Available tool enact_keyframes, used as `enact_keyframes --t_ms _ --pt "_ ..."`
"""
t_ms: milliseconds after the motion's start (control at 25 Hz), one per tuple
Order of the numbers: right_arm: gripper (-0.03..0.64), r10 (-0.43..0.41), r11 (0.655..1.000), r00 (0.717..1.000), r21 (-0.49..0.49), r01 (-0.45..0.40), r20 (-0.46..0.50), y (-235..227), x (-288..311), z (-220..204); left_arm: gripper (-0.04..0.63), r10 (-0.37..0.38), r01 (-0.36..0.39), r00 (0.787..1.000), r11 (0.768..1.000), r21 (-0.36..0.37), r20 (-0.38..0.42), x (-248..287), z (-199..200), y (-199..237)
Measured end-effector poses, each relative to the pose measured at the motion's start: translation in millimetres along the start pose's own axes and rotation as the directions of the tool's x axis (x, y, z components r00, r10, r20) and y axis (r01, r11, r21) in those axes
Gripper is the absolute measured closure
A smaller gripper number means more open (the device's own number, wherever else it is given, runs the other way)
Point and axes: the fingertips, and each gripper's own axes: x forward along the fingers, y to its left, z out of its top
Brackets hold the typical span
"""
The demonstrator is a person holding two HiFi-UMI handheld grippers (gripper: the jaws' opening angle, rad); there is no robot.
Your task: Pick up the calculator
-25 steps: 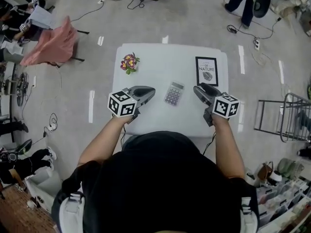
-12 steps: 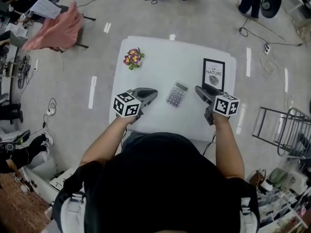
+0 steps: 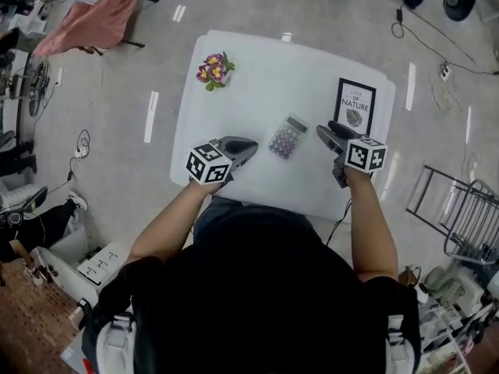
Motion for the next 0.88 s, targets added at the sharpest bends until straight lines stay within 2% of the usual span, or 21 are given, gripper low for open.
enact_keyframes --t_ms 520,880 --pt "0.379 0.038 0.999 0.98 -0.014 -0.042 -0.194 -33 62 -47 0.577 -0.001 -0.004 0.999 0.995 -0.101 -0.05 41 -53 6" --pt "0.383 0.044 0.998 0.965 -0.027 -0.053 -0.258 -46 89 -60 0.577 0.013 -0.024 0.995 0.994 -0.11 -0.104 66 -87 13"
